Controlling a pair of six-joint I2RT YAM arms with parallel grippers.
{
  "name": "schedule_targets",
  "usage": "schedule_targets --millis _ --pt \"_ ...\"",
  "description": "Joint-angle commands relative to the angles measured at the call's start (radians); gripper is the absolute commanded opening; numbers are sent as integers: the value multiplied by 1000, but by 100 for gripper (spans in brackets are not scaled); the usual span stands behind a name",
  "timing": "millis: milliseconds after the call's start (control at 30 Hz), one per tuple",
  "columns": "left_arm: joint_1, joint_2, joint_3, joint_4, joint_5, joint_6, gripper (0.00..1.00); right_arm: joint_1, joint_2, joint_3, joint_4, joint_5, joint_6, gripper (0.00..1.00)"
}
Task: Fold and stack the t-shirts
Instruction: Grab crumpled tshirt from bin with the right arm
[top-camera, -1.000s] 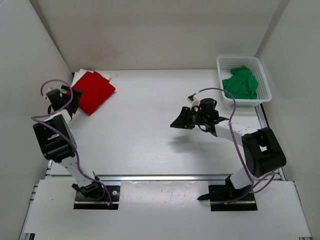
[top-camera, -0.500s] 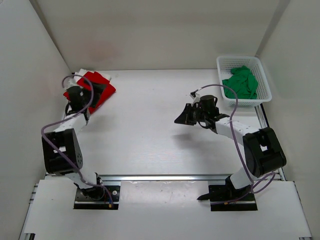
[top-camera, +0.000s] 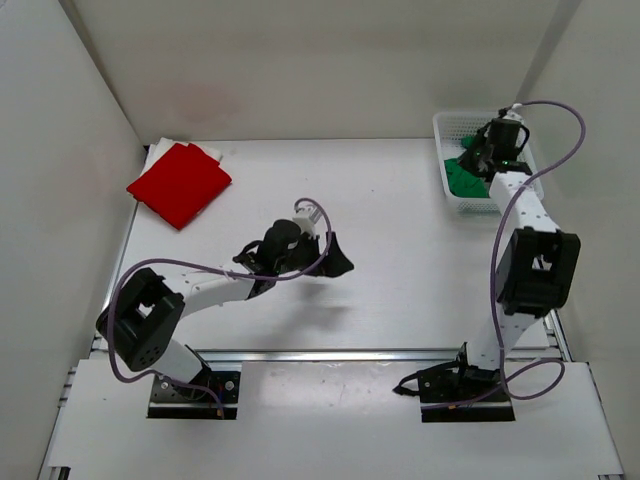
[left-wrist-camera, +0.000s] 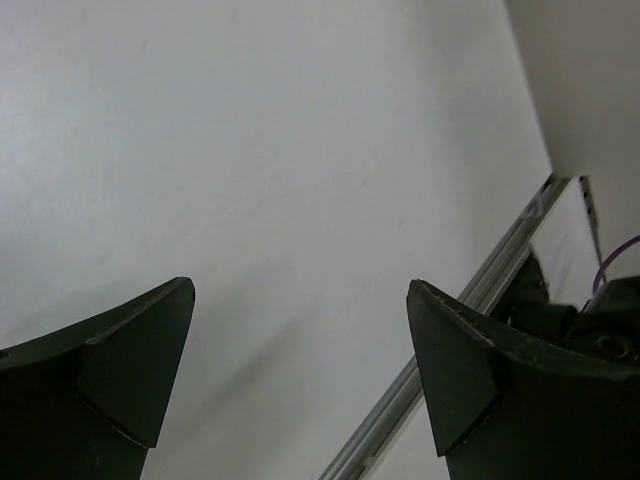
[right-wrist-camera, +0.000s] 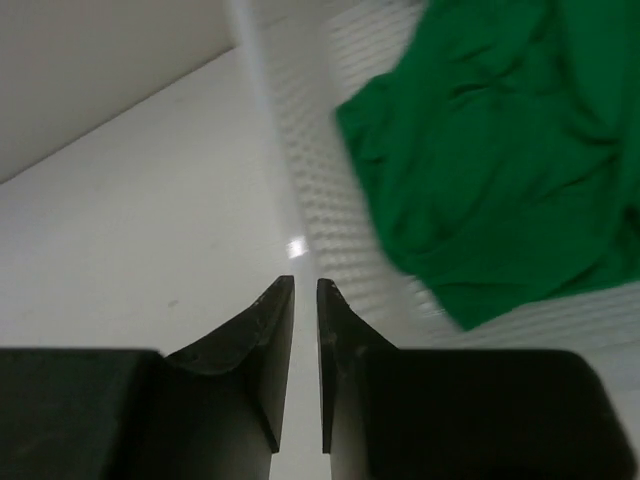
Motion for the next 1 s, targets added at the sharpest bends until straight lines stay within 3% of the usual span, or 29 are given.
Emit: schedule_targets --millis 0,100,200,267,367,500,600,667,733,800,900,967 --pt "-11 -52 -113 95 73 -33 99 -75 139 155 -181 122 -90 15" --pt "-28 -84 -184 150 101 -54 99 -121 271 317 -293 162 -125 30" --pt "-36 -112 -234 210 130 -71 83 -139 373 446 -362 191 -147 44" --pt "-30 -112 -241 205 141 -65 58 -147 452 531 -428 182 -147 51" --pt "-27 -115 -253 213 141 -59 53 -141 569 710 -526 188 -173 55" --pt "-14 -112 -261 235 149 -79 52 -126 739 951 -651 136 -170 53" --pt "-1 -110 -267 236 147 -85 52 -132 769 999 -662 96 -153 27" --pt "8 -123 -273 236 139 -86 51 -132 769 1001 -646 81 -148 20" --pt "13 -123 -274 235 135 -91 51 -138 759 1002 -634 71 -141 28" --pt "22 -117 -273 238 142 -97 52 -141 758 998 -626 74 -138 51" --pt "35 -124 -282 238 143 -103 52 -155 753 984 -626 67 -148 60" --pt "38 -138 -291 228 138 -100 52 -164 775 984 -634 33 -150 58"
